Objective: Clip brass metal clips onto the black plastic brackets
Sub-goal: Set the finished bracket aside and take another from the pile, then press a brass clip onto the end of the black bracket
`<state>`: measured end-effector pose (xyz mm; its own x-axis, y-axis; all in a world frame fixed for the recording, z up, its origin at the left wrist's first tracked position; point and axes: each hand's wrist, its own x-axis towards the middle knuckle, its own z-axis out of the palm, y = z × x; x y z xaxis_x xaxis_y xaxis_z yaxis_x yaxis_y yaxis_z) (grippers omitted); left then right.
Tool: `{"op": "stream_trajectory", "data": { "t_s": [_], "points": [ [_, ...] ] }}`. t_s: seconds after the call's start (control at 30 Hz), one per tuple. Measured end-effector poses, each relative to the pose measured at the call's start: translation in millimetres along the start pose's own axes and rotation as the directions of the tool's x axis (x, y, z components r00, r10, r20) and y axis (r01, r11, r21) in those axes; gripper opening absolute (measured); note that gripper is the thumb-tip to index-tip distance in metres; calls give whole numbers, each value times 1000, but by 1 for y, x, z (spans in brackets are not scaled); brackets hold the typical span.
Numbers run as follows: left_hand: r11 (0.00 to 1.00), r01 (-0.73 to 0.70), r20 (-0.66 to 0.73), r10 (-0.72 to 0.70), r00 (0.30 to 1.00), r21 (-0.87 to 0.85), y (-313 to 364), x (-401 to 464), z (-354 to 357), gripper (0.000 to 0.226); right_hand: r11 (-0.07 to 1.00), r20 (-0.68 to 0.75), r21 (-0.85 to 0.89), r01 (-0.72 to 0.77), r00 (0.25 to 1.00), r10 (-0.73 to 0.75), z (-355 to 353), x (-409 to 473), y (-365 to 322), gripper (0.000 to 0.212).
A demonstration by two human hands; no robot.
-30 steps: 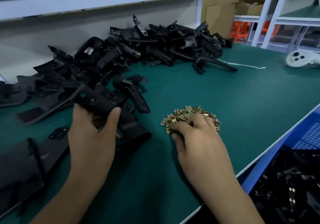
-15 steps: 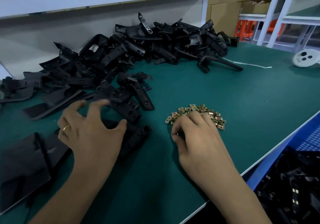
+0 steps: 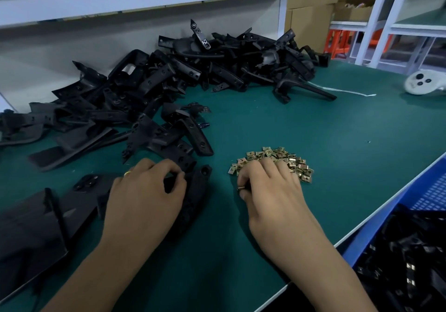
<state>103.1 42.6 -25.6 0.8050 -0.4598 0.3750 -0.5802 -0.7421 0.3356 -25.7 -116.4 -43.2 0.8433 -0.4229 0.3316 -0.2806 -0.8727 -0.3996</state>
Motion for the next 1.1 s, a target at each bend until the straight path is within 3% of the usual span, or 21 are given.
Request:
{"op": "stream_trajectory", "data": {
  "t_s": [0.17, 0.33, 0.5, 0.67, 0.9, 1.1],
  "points": [
    [975, -143, 108, 163, 981, -171, -5, 3, 5, 33, 971, -104, 240, 22, 995, 3, -3, 0, 4, 25],
    [910, -284, 214, 355, 910, -302, -6, 3, 1, 54, 894, -161, 447, -2, 984, 83, -6, -2, 9, 13],
    [862, -324, 270, 444, 854, -391, -4, -1, -2, 77, 645, -145, 764, -16, 970, 196, -8, 1, 16, 11],
    [848, -337, 341, 484, 806, -409, -12, 2, 0, 90, 436, -142, 900, 2, 947, 288, -11, 4, 22, 14],
    [839, -431, 45, 470, 882, -332, -5, 3, 14, 64, 269, -50, 963, -28, 959, 278, -16, 3, 18, 6],
    [855, -435, -4, 452, 892, -282, 1, 0, 15, 62, 310, -26, 950, -42, 977, 212, -19, 2, 16, 4]
  ]
}}
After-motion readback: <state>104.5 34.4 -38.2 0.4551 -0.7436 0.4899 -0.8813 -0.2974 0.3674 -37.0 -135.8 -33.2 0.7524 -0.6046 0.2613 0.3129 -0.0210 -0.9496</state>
